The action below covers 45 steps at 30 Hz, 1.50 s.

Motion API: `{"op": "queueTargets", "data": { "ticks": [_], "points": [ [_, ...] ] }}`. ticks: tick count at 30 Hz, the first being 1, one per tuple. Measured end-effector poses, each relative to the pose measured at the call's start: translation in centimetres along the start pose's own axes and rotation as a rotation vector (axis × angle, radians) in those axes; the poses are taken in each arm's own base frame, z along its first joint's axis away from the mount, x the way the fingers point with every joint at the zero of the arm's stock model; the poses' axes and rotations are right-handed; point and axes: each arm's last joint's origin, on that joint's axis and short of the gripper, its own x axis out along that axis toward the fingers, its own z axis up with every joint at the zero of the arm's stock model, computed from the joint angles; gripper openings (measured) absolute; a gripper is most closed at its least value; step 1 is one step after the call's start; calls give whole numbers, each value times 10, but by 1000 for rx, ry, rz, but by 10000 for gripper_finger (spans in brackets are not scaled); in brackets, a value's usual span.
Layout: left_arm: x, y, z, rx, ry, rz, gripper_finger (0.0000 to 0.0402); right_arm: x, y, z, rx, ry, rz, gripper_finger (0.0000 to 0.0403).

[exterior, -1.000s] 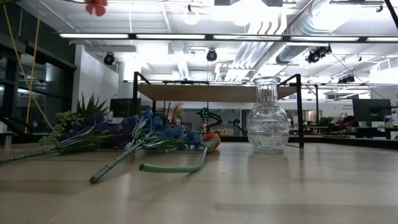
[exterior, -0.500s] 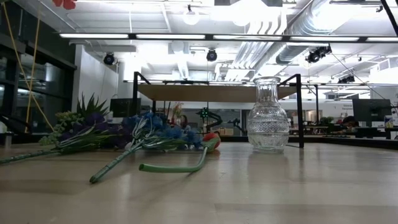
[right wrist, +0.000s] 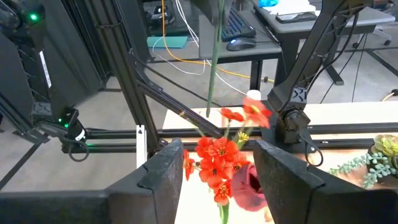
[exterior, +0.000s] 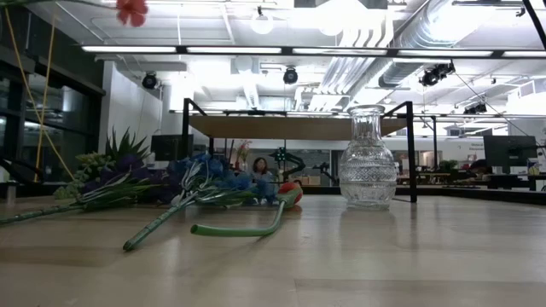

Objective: Pick and place flowers into a vace then onto a shelf
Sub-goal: Put the orange flowers into the bottom transparent vase

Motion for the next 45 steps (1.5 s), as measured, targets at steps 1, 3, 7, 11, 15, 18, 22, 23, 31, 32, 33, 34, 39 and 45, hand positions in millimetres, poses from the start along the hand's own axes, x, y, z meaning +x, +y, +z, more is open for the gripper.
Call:
{"op": "queueTargets", "data": {
  "ticks": [1,3,7,11,15,18,22,23,31,32,33,34,39,45],
  "points": [
    [0,0,0,-1,-2,1,35,0,0,0,0,0,0,184],
    [0,-1,-1,-11,-11,5,35,0,0,0,0,0,1,184],
    [1,-3,-2,-56,11,2,35,0,0,0,0,1,3,185],
    [3,-8,-6,-115,47,5,35,0,0,0,-3,3,3,183],
    [8,-20,-14,-134,54,22,35,0,0,0,-4,4,2,182],
    [12,-30,-22,-129,58,38,35,0,-1,0,-7,4,1,181],
    [16,-40,-30,-107,65,55,35,0,-3,0,-14,3,-3,181],
    [18,-42,-32,-100,70,62,35,1,-3,0,-18,3,-3,181],
    [42,-46,-34,-9,154,157,35,1,-3,0,-22,7,-4,181],
    [44,-45,-33,7,153,165,35,1,-3,0,-22,8,-4,181],
    [45,-44,-32,14,153,169,35,1,-3,0,-22,8,-4,181],
    [46,-43,-31,20,152,170,35,1,-3,0,-22,9,-5,181],
    [47,-31,-39,-2,154,190,35,1,-3,-2,-26,29,-8,181],
    [49,-21,-63,-43,163,220,35,1,-4,-3,-28,39,-11,181]
  ]
}}
